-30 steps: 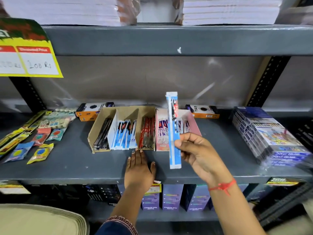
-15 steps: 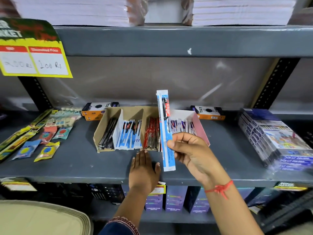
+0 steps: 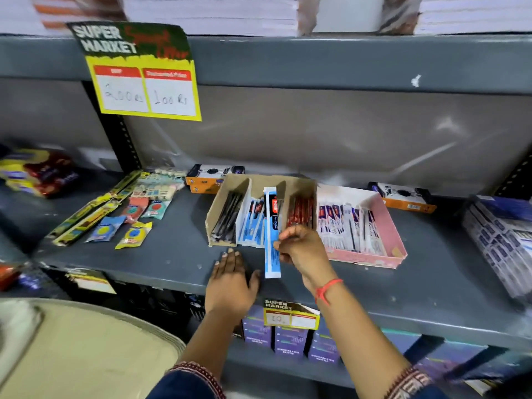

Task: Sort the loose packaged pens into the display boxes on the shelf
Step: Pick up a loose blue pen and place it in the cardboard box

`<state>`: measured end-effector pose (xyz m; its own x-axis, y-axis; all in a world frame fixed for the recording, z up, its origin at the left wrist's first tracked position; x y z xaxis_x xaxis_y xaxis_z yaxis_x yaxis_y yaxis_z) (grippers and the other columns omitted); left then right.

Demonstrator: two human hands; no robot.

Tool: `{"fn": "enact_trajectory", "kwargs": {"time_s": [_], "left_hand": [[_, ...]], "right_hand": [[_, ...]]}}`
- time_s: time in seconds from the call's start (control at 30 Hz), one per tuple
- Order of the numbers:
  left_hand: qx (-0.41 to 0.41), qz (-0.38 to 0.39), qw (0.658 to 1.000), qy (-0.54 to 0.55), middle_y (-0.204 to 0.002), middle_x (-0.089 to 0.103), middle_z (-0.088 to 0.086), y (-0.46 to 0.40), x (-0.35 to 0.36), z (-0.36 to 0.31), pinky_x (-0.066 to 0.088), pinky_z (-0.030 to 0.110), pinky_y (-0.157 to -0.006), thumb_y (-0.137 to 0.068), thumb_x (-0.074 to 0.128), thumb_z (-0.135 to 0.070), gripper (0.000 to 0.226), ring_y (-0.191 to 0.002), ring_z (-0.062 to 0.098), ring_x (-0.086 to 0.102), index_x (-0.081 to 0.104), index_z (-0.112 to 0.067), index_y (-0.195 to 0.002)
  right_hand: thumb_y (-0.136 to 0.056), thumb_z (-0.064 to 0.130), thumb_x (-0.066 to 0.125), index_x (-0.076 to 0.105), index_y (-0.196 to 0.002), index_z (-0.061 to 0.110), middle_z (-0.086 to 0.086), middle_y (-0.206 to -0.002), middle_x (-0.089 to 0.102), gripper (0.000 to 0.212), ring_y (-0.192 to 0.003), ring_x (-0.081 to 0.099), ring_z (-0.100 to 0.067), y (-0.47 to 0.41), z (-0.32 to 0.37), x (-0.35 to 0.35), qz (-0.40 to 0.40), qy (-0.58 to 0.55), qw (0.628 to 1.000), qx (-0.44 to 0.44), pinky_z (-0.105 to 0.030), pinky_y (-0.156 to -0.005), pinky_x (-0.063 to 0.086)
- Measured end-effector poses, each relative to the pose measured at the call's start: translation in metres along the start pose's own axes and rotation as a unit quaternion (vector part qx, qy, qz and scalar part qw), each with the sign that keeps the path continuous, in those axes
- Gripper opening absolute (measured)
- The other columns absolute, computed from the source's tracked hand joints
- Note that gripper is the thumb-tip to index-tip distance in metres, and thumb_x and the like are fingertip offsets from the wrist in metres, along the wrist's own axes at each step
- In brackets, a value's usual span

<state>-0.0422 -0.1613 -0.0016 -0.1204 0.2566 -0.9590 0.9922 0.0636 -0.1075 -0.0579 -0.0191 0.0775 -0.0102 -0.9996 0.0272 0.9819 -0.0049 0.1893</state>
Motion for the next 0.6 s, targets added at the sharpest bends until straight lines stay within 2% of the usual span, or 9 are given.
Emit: {"fn": "enact_trajectory", "kwargs": {"time_s": [0.1, 0.17, 0.23, 0.3, 0.37, 0.4, 0.47, 0.6], "left_hand": [[-0.023, -0.008, 1.0, -0.001, -0.152, 0.024, 0.015, -0.003, -0.007, 0.022, 0.012, 0.035, -0.115, -0.094, 0.032, -0.044, 0.062, -0.141, 0.026, 0.018, 0.021, -0.005, -0.142], [-0.033, -0.011, 0.999, -0.002, -0.152, 0.025, 0.016, -0.007, -0.009, 0.033, 0.012, 0.036, -0.116, -0.095, 0.033, -0.042, 0.061, -0.141, 0.026, 0.019, 0.021, -0.004, -0.141], [-0.041, -0.014, 0.999, 0.003, -0.152, 0.024, 0.017, -0.011, -0.01, 0.041, 0.011, 0.035, -0.116, -0.095, 0.033, -0.041, 0.061, -0.141, 0.027, 0.018, 0.02, -0.003, -0.142], [-0.041, -0.021, 0.999, 0.001, -0.153, 0.022, 0.016, -0.013, -0.009, 0.045, 0.009, 0.034, -0.116, -0.095, 0.033, -0.039, 0.061, -0.141, 0.026, 0.017, 0.019, -0.003, -0.142], [-0.04, -0.032, 0.999, 0.004, -0.153, 0.022, 0.016, -0.012, -0.006, 0.046, 0.007, 0.033, -0.116, -0.094, 0.035, -0.036, 0.06, -0.141, 0.026, 0.018, 0.019, -0.003, -0.142], [-0.04, -0.037, 0.999, 0.007, -0.152, 0.023, 0.016, -0.013, -0.005, 0.047, 0.007, 0.032, -0.116, -0.094, 0.035, -0.035, 0.059, -0.141, 0.025, 0.018, 0.02, -0.003, -0.142], [-0.037, -0.049, 0.998, 0.013, -0.151, 0.026, 0.017, -0.013, -0.003, 0.048, 0.009, 0.033, -0.116, -0.094, 0.032, -0.034, 0.057, -0.14, 0.027, 0.022, 0.024, -0.003, -0.141], [-0.032, -0.068, 0.997, 0.032, -0.146, 0.035, 0.022, -0.011, -0.005, 0.046, 0.015, 0.037, -0.115, -0.085, 0.021, -0.04, 0.067, -0.136, 0.032, 0.031, 0.032, 0.002, -0.137]], "right_hand": [[-0.08, -0.014, 0.049, 0.049, -0.055, 0.017, 0.0, -0.061, 0.055, 0.04, -0.059, 0.051, -0.013, -0.018, -0.007, 0.017, -0.035, 0.06, 0.998, -0.007, -0.024, -0.054, 0.045], [-0.08, -0.012, 0.047, 0.049, -0.054, 0.02, -0.003, -0.066, 0.058, 0.042, -0.069, 0.054, -0.019, -0.029, -0.011, 0.028, -0.054, 0.104, 0.993, -0.01, -0.032, -0.067, 0.049], [-0.081, -0.011, 0.044, 0.048, -0.055, 0.023, -0.007, -0.08, 0.061, 0.043, -0.08, 0.056, -0.021, -0.038, -0.014, 0.038, -0.063, 0.139, 0.988, -0.008, -0.032, -0.075, 0.049], [-0.083, -0.01, 0.043, 0.046, -0.057, 0.022, -0.011, -0.09, 0.064, 0.041, -0.086, 0.057, -0.021, -0.046, -0.017, 0.046, -0.067, 0.173, 0.983, -0.009, -0.026, -0.074, 0.045], [-0.083, -0.009, 0.043, 0.053, -0.069, 0.018, -0.014, -0.102, 0.066, 0.032, -0.089, 0.057, -0.023, -0.053, -0.017, 0.05, -0.072, 0.204, 0.976, -0.006, -0.022, -0.072, 0.041], [-0.084, -0.009, 0.044, 0.058, -0.08, 0.013, -0.015, -0.107, 0.066, 0.027, -0.091, 0.058, -0.025, -0.057, -0.016, 0.051, -0.074, 0.219, 0.973, -0.005, -0.021, -0.071, 0.039], [-0.084, -0.008, 0.043, 0.06, -0.103, 0.003, -0.02, -0.114, 0.065, 0.028, -0.1, 0.061, -0.031, -0.064, -0.014, 0.053, -0.078, 0.242, 0.967, -0.007, -0.023, -0.071, 0.04], [-0.085, -0.007, 0.039, 0.056, -0.115, -0.003, -0.025, -0.119, 0.062, 0.034, -0.108, 0.06, -0.037, -0.076, -0.009, 0.055, -0.085, 0.272, 0.959, 0.0, -0.035, -0.084, 0.05]]}}
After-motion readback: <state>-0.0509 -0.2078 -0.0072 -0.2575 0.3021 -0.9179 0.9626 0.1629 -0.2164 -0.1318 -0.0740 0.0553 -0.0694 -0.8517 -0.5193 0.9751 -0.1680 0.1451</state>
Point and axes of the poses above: each hand's wrist, its own y-axis away from the middle knuckle, its own x-axis out of the palm, z = x × y, the point moved 4 cm from there along -y, towards the middle knuckle
